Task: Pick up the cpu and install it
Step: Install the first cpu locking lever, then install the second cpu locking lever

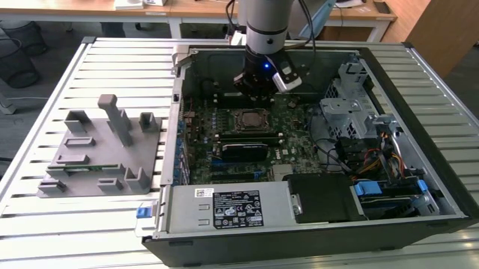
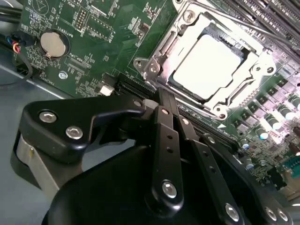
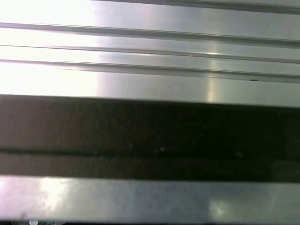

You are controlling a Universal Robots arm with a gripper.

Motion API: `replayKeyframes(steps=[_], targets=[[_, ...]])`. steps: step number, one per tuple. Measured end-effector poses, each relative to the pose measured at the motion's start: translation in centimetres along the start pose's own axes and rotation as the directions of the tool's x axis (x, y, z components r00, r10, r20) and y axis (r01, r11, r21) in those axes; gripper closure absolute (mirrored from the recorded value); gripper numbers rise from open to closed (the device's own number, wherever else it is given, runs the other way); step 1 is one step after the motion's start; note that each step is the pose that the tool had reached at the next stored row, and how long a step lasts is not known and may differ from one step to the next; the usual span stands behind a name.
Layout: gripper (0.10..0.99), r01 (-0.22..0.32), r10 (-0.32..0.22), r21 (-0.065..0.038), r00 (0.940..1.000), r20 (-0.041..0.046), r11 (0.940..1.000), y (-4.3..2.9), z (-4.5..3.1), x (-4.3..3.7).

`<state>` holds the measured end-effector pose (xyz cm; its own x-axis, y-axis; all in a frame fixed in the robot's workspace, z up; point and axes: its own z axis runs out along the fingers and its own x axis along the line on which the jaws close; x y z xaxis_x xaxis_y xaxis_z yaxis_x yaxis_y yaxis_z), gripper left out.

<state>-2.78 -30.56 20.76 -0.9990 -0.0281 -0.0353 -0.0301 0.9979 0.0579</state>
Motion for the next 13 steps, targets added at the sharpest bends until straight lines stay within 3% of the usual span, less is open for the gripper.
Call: replayKeyframes(steps=[13], targets=[[0.98,0.0,0.0,0.0,1.0,0.0,1.0,-0.55,-0.02,-0.05]])
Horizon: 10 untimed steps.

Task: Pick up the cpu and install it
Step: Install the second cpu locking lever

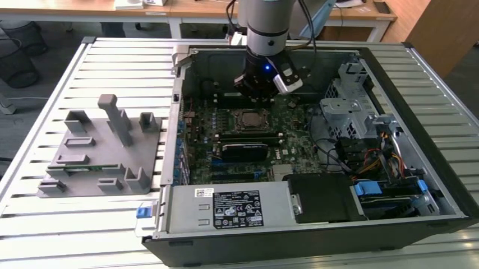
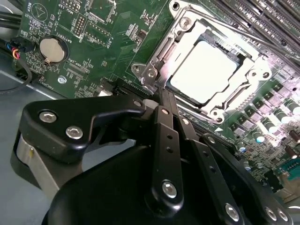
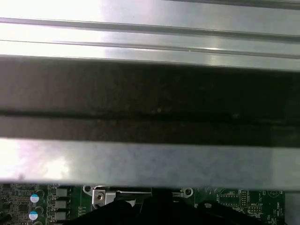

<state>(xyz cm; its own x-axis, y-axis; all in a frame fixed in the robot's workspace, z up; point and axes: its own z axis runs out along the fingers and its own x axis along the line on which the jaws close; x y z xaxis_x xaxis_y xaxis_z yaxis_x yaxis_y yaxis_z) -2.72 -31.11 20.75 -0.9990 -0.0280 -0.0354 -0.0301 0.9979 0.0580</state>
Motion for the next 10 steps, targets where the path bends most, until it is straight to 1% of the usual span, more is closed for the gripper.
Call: replayKeyframes(steps=[6,10], targets=[[0.98,0.0,0.0,0.0,1.0,0.0,1.0,-0.62,-0.03,0.0],[0.98,0.0,0.0,0.0,1.0,0.0,1.0,-0.9,-0.05,0.0]])
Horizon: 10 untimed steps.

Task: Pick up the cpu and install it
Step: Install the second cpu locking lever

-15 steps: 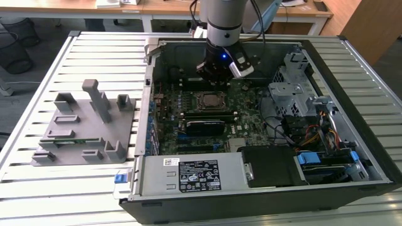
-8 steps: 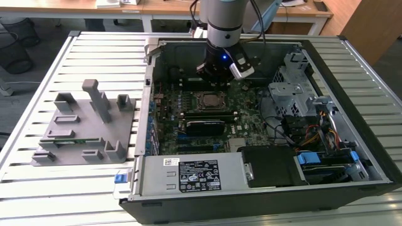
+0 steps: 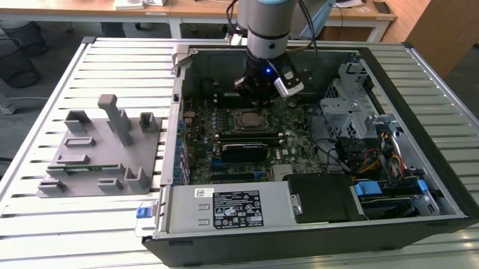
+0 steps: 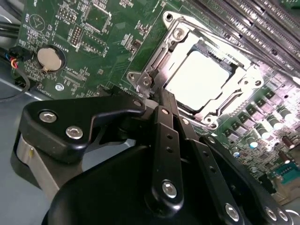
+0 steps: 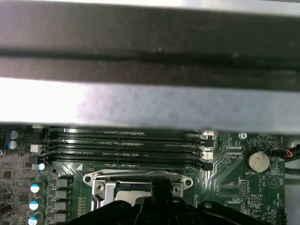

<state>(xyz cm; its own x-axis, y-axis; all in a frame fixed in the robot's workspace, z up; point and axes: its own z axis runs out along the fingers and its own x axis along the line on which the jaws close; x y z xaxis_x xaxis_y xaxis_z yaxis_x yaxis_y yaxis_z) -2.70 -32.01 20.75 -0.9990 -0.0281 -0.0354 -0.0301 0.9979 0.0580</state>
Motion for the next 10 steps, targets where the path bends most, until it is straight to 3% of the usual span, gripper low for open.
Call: replayKeyframes(steps=[6,10], targets=[[0.98,0.0,0.0,0.0,1.0,-0.0004,1.0,-0.38,-0.15,0.0],[0.98,0.0,0.0,-0.003,1.0,-0.0005,1.0,-0.32,-1.41,-0.05]])
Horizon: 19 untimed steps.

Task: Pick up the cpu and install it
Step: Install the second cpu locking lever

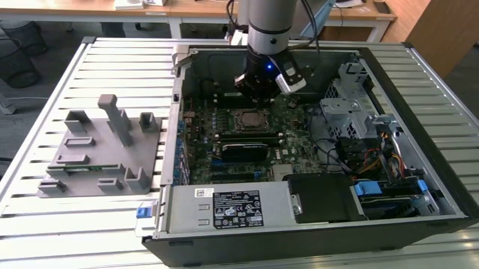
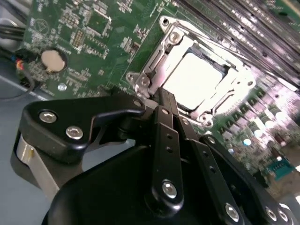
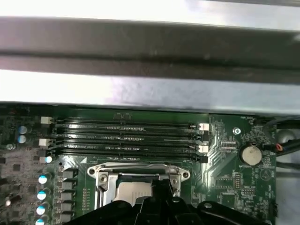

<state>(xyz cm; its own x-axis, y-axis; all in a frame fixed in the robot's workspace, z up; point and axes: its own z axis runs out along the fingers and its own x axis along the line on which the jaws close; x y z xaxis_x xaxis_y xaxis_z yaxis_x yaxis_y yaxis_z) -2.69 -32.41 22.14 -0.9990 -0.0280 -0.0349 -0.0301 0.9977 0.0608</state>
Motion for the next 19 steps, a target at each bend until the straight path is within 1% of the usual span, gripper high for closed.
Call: replayKeyframes(steps=[2,5,7,9,12,13,19], targets=[[0.98,0.0,0.0,0.0,1.0,-0.0002,1.0,0.04,-0.73,-0.02],[0.98,0.0,0.0,0.0,1.0,-0.002,1.0,0.04,-1.3,-0.05],[0.98,0.0,0.0,0.0,1.0,-0.0065,1.0,-0.05,-1.39,-0.05],[0.98,-0.001,0.001,0.0,0.9999,-0.0103,1.0,-0.39,-1.41,-0.04],[0.98,-0.001,0.001,0.0,0.9999,-0.0111,1.0,-1.09,-1.46,-0.02],[0.98,-0.001,0.001,0.0,0.9999,-0.0111,1.0,-1.21,-1.47,-0.02],[0.98,-0.001,0.001,0.0,0.9999,-0.011,1.0,-1.44,-1.47,-0.01]])
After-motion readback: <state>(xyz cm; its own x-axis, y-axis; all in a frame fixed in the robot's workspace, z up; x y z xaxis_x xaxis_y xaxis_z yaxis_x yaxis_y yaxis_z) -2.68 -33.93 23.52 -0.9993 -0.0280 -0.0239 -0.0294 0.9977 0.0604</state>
